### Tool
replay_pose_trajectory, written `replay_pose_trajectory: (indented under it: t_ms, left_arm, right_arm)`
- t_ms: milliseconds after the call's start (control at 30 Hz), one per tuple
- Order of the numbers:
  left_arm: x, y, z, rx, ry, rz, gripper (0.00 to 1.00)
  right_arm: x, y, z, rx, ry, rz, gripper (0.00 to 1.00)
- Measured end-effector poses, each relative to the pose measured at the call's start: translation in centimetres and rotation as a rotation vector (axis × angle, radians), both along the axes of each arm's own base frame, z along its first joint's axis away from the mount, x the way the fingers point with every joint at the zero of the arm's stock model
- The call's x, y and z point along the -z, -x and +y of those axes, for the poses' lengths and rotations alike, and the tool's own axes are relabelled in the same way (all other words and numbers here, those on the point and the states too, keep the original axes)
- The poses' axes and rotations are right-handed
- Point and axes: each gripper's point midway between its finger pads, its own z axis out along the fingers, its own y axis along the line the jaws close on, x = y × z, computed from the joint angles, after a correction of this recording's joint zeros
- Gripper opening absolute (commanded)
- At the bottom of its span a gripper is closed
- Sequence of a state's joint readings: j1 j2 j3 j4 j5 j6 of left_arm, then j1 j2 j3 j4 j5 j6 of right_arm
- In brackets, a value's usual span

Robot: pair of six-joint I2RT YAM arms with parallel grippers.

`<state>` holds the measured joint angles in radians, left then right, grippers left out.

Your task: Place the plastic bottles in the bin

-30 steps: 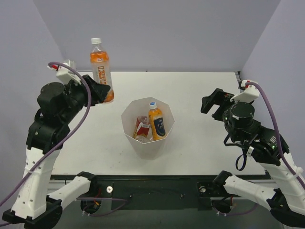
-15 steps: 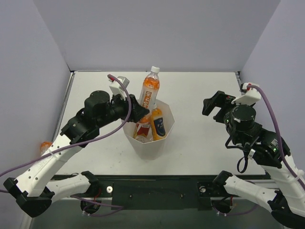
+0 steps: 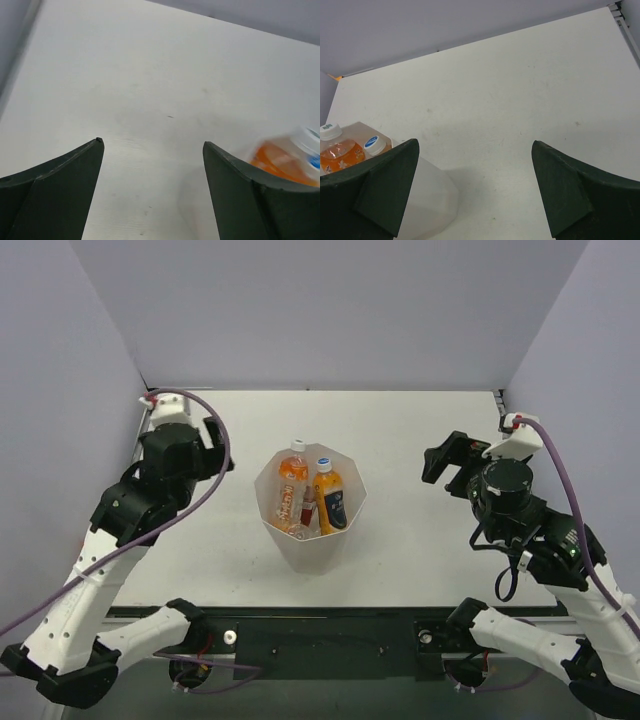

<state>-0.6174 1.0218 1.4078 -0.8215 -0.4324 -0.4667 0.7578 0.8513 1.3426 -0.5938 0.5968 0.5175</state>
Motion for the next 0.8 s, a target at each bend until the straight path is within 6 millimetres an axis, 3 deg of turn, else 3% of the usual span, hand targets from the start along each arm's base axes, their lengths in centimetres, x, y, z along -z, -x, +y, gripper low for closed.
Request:
replay_pose_trajectory:
  t_ms: [67, 133, 233, 300, 367, 433, 567, 800]
  left_arm:
    - [0.7, -0.9, 5.7, -0.232, -0.068, 0.005, 0.91]
    - [2.7, -0.6, 12.3, -0.487, -0.157, 0.043, 0.9]
    - [7.2, 1.8, 20.6, -0.79, -0.263, 0.187, 0.9]
    - [10.5, 3.9, 24.7, -0.947, -0.315, 0.313, 0.9]
    - [13.5, 5.4, 26.4, -0.998, -0.368, 0.425, 0.9]
    - [15.7, 6.2, 26.8, -0.994, -0.422, 0.501, 0.9]
    - [18.0, 6.7, 27.5, -1.0, -0.496, 0.565, 0.93]
    - [22.7, 5.2, 29.7, -1.015, -0.542, 0.841, 0.95]
  right_arm:
    - [0.1, -0.1, 0.3, -0.009, 0.0, 0.004, 0.89]
    - [0.1, -0.1, 0.5, -0.02, -0.005, 0.003, 0.89]
    - [0.1, -0.1, 0.6, -0.034, 0.01, 0.005, 0.89]
    - [0.1, 0.0, 0.5, -0.038, 0.028, 0.004, 0.89]
    - [0.1, 0.0, 0.4, -0.04, 0.046, 0.003, 0.89]
    - [0.0, 0.1, 0.1, -0.041, 0.057, -0.003, 0.89]
    - [-0.2, 0.4, -0.5, -0.036, 0.076, -0.014, 0.89]
    - [-0.3, 1.2, -2.0, -0.018, 0.111, -0.026, 0.89]
